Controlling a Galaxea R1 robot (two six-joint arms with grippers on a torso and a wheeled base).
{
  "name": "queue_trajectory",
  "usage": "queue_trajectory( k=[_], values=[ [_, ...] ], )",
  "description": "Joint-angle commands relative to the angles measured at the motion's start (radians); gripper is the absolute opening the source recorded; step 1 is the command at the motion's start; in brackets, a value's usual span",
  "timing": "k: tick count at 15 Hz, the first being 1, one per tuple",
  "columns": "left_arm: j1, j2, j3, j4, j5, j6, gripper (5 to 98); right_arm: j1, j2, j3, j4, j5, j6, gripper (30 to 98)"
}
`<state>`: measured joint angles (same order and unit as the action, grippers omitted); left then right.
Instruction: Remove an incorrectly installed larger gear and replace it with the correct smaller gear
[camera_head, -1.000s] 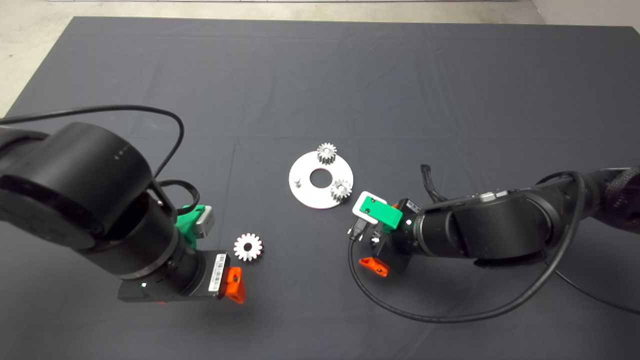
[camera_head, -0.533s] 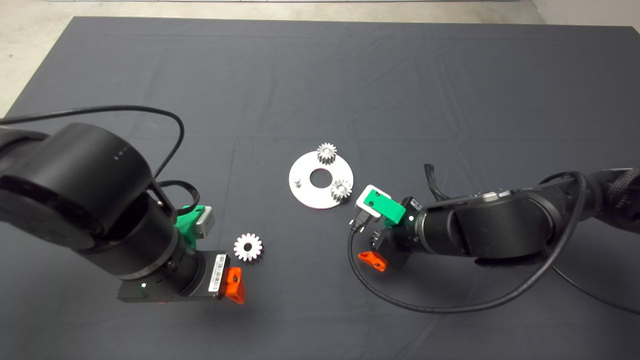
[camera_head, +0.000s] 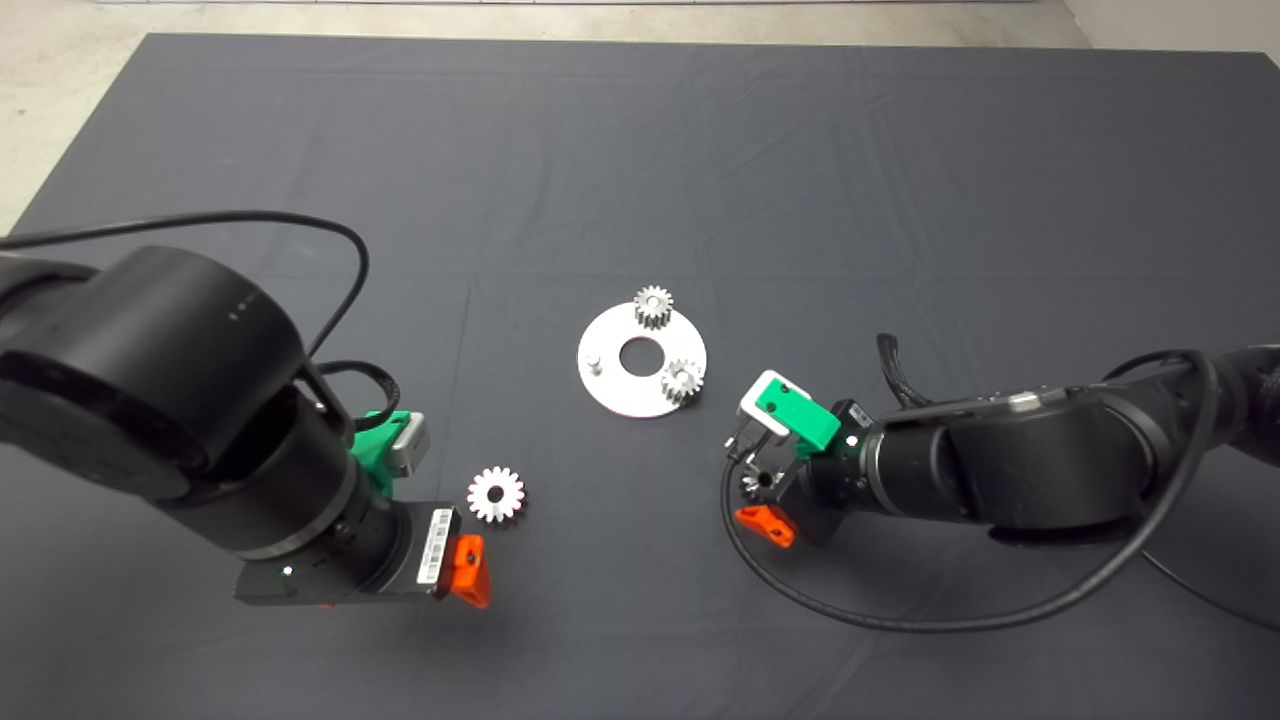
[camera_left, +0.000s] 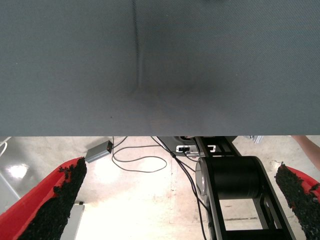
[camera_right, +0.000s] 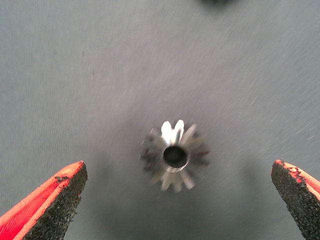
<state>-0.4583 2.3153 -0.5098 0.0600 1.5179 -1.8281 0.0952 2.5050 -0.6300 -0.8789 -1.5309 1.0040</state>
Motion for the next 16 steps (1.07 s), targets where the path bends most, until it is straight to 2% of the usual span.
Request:
queue_trajectory(
  k=[1, 13, 16],
  values=[
    [-0.014, -0.003, 0.021, 0.003, 0.002, -0.01, 97.6, -0.015, -0.011, 0.021, -0.029, -0.055, 0.007, 97.6],
    [-0.013, -0.001, 0.022, 0.003, 0.002, -0.011, 97.6, -0.025, 0.001, -0.028, -0.031, -0.048, -0.005, 97.6],
    [-0.013, -0.001, 0.022, 0.003, 0.002, -0.011, 97.6, -0.026, 0.002, -0.04, -0.031, -0.048, -0.005, 95.5]
  ],
)
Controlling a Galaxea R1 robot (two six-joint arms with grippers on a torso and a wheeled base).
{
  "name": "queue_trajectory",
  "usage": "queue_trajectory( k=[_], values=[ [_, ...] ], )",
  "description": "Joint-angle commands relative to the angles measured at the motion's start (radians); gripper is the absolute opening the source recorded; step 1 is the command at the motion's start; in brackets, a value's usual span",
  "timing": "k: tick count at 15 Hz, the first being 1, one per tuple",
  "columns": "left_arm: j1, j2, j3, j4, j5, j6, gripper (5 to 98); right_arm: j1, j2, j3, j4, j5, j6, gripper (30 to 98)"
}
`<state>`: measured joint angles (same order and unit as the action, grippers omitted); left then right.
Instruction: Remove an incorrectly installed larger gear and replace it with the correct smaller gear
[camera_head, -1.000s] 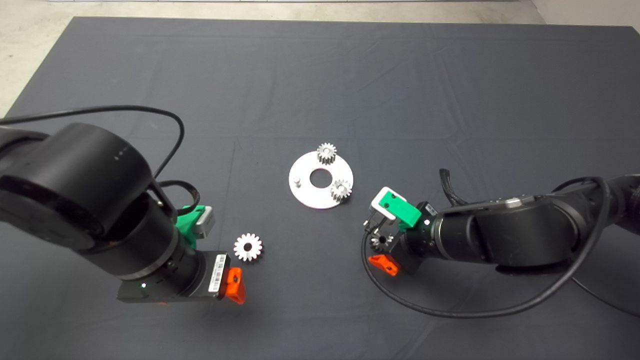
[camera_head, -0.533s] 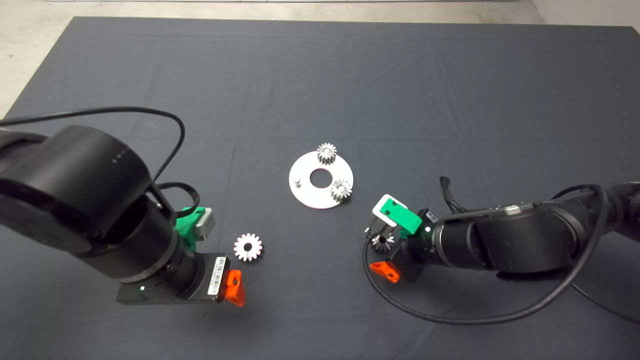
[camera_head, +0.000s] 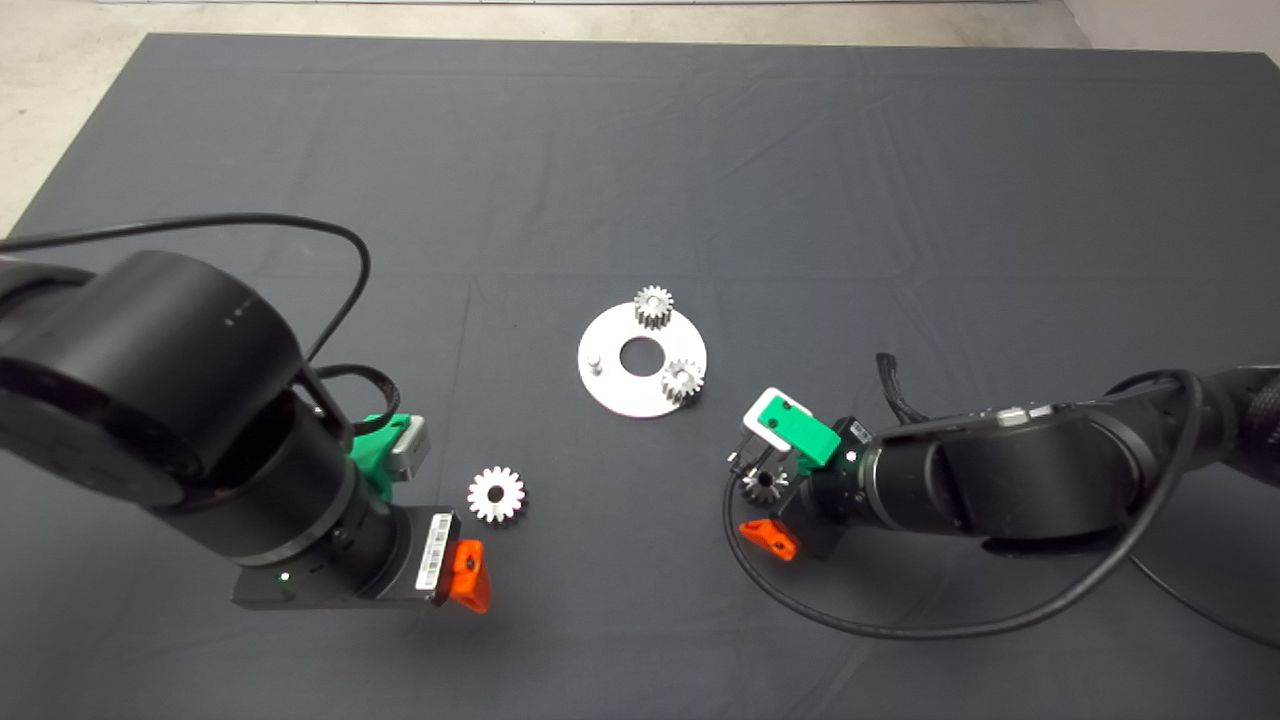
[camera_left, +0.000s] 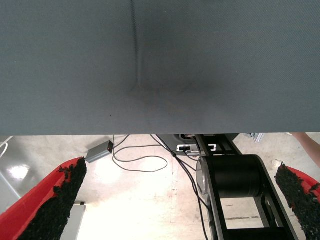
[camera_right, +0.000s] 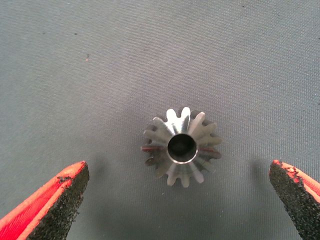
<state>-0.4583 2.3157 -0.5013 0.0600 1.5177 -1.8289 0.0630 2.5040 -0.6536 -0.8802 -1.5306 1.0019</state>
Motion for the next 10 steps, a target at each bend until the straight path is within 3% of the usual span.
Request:
queue_trajectory(
  k=[1, 4, 10],
  values=[
    [-0.013, -0.003, 0.014, 0.003, 0.002, -0.01, 97.6, 0.006, 0.005, -0.017, -0.029, -0.048, -0.003, 95.5],
    [-0.013, -0.003, 0.014, 0.003, 0.002, -0.01, 97.6, 0.006, 0.01, -0.016, -0.029, -0.046, -0.003, 90.0],
    [-0.013, -0.003, 0.014, 0.001, 0.002, -0.01, 97.6, 0.003, 0.011, -0.02, -0.029, -0.046, -0.003, 85.6]
  ],
)
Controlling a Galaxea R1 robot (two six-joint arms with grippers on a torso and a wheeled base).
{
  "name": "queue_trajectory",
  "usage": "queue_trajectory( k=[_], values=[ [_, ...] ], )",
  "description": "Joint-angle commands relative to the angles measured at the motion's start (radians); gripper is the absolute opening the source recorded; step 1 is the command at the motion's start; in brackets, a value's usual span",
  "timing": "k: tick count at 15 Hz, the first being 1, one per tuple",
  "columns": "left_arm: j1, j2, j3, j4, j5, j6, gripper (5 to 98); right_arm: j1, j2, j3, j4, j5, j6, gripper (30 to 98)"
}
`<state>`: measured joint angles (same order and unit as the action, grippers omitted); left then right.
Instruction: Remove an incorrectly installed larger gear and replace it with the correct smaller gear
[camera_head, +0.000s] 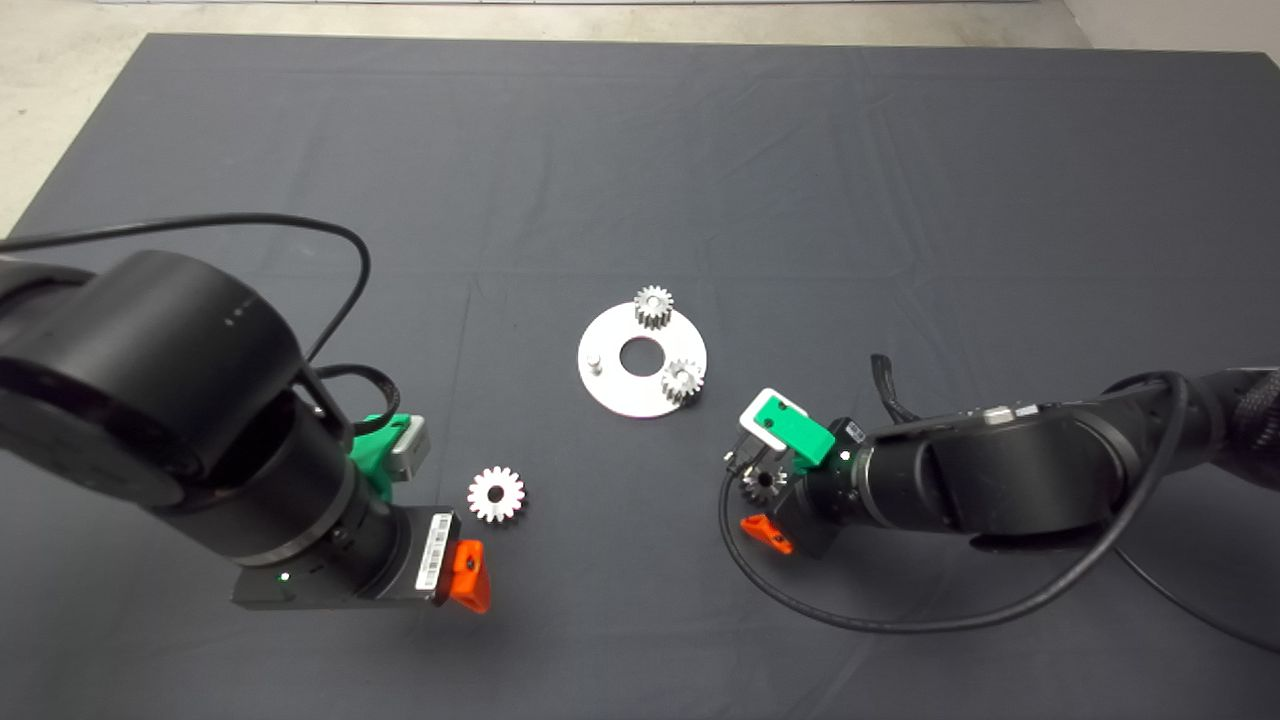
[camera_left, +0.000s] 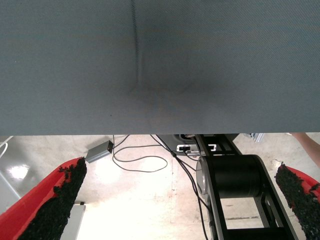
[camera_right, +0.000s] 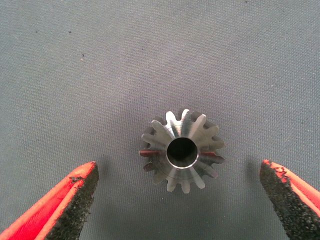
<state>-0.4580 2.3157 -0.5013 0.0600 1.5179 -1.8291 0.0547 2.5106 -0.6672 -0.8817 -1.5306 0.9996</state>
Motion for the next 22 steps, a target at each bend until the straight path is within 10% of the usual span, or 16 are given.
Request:
queue_trajectory(
  k=[1, 22],
  values=[
    [-0.013, -0.002, 0.014, 0.001, 0.002, -0.01, 97.6, 0.01, 0.005, -0.006, -0.028, -0.045, -0.001, 82.7],
    [-0.013, -0.017, 0.026, 0.001, -0.007, -0.01, 97.6, -0.004, 0.04, -0.055, -0.072, -0.046, -0.003, 66.0]
  ],
)
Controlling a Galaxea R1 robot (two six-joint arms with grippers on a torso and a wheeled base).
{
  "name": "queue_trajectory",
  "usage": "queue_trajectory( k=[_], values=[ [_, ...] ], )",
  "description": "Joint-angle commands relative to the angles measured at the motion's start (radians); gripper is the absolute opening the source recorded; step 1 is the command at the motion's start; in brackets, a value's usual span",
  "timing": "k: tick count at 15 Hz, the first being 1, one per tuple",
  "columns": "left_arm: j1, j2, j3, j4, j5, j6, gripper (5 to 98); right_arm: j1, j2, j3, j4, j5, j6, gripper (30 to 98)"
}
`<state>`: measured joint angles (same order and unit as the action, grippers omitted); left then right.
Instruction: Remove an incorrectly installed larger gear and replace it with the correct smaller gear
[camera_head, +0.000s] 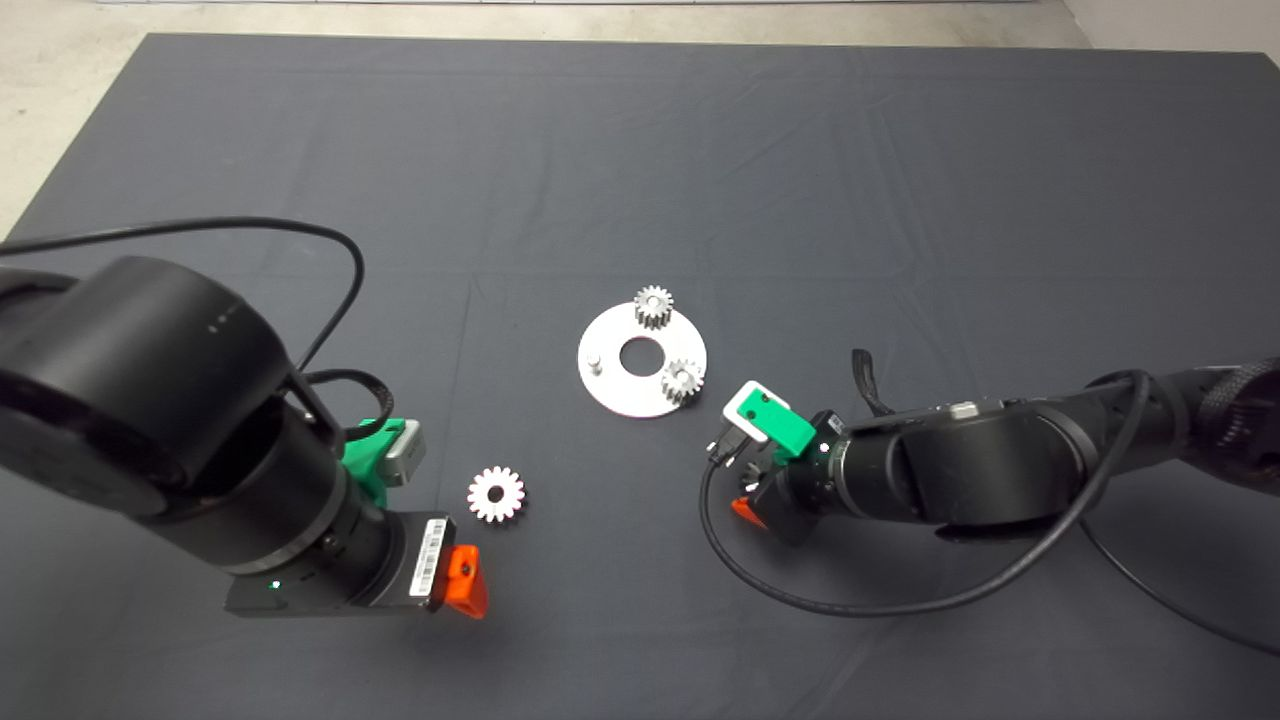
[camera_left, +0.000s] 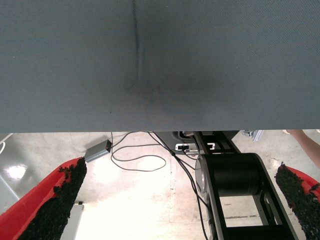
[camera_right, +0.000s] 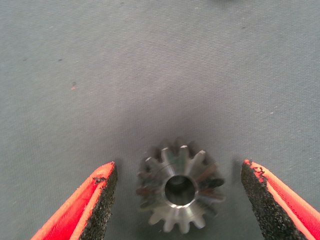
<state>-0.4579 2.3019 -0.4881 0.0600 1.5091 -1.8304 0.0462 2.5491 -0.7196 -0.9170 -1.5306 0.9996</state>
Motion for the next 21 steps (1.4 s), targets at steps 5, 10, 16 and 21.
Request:
queue_trajectory(
  k=[5, 10, 16, 21],
  values=[
    [-0.012, -0.002, 0.013, 0.001, 0.002, -0.009, 97.6, -0.004, 0.0, -0.001, -0.037, -0.046, -0.003, 60.7],
    [-0.012, -0.002, 0.013, 0.001, 0.002, -0.009, 97.6, -0.017, -0.008, 0.005, -0.038, -0.048, -0.007, 60.7],
    [-0.012, -0.002, 0.014, 0.001, 0.002, -0.009, 97.6, -0.017, -0.013, 0.005, -0.039, -0.049, -0.006, 60.7],
    [-0.012, -0.003, 0.014, 0.0, 0.0, -0.009, 97.6, -0.017, -0.013, 0.003, -0.04, -0.049, -0.007, 55.7]
  ],
)
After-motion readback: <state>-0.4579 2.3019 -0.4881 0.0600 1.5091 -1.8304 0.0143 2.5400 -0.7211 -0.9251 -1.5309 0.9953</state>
